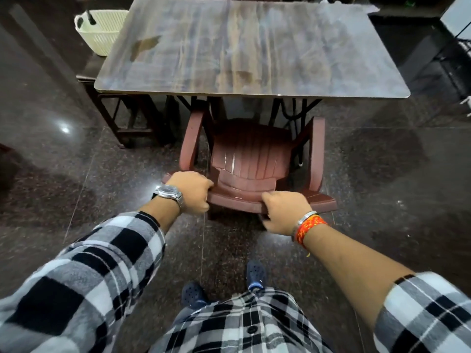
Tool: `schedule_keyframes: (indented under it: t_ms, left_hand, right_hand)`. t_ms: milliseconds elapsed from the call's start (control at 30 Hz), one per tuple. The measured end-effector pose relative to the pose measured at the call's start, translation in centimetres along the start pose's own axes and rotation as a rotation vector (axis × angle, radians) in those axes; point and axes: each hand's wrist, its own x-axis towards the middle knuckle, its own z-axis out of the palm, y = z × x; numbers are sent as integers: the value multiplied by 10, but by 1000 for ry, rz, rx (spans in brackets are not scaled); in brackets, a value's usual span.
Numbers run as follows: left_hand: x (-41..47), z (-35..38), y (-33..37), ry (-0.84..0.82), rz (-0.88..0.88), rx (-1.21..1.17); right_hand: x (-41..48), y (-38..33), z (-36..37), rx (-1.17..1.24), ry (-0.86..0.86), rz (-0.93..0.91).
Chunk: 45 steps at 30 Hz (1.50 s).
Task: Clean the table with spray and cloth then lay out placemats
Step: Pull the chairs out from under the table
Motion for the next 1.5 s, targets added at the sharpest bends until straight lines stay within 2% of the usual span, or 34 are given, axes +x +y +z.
schedule_keyframes:
  t_ms: [133, 433, 667, 967, 1500]
  left_hand:
    - [4, 5, 8, -15, -63, 46]
    - [22, 0, 38, 58, -92, 26]
    - [30, -11, 57, 51, -119, -9]
    - [60, -25, 58, 67, -109, 21]
    - [89, -39, 40, 66, -159, 28]
  right_hand:
    - [8, -9, 1, -18, 5, 2]
    - [2, 34, -7, -71, 19, -54]
    - [5, 59, -10, -95, 27, -75]
    - [27, 89, -17, -148, 10, -43]
    - [62, 104, -26, -163, 19, -111]
